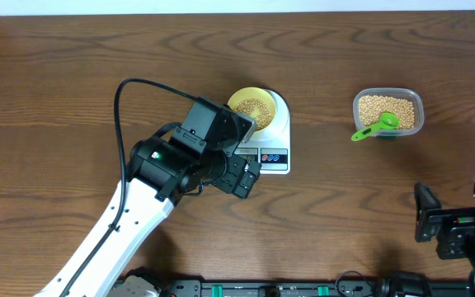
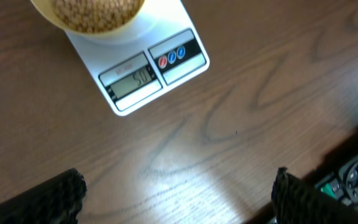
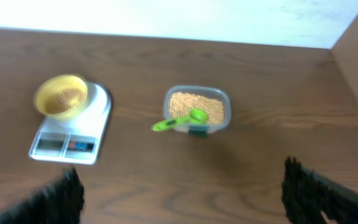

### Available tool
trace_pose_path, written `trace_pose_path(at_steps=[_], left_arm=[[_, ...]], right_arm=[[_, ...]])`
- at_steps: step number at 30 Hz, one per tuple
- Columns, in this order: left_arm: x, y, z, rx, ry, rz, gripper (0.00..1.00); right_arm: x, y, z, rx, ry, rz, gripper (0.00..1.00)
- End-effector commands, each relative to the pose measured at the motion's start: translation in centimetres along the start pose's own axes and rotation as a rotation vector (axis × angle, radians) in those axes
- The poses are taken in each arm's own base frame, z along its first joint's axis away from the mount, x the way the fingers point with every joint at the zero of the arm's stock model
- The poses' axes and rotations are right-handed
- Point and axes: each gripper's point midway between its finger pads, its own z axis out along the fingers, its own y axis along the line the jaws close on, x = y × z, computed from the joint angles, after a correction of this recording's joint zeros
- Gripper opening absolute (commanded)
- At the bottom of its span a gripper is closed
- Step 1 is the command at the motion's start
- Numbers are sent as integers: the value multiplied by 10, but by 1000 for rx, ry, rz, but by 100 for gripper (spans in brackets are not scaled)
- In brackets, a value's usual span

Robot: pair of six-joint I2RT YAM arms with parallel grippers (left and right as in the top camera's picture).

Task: Scoop item into bowl and weigh 50g on scale

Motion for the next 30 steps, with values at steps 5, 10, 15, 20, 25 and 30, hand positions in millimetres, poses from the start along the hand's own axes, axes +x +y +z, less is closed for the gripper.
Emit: trace_pose_path(at_steps=[5,10,15,20,25,30], left_arm=[[0,0,0,7,0,-4,98],[0,0,0,7,0,-5,98],[0,0,0,7,0,-5,98],[0,0,0,7,0,-5,98],[0,0,0,7,0,-5,98],[0,0,0,7,0,-5,98]], right_arm=[[47,-18,55,102,-134,40,99],[64,-22,97,109,-264,64,99],[95,-24,146,108,-321,58,99],[123,-21,178,87,-350,50,99],[148,-16,194,55,-316,50,99],[152,1,197,-40,-312,35,99]])
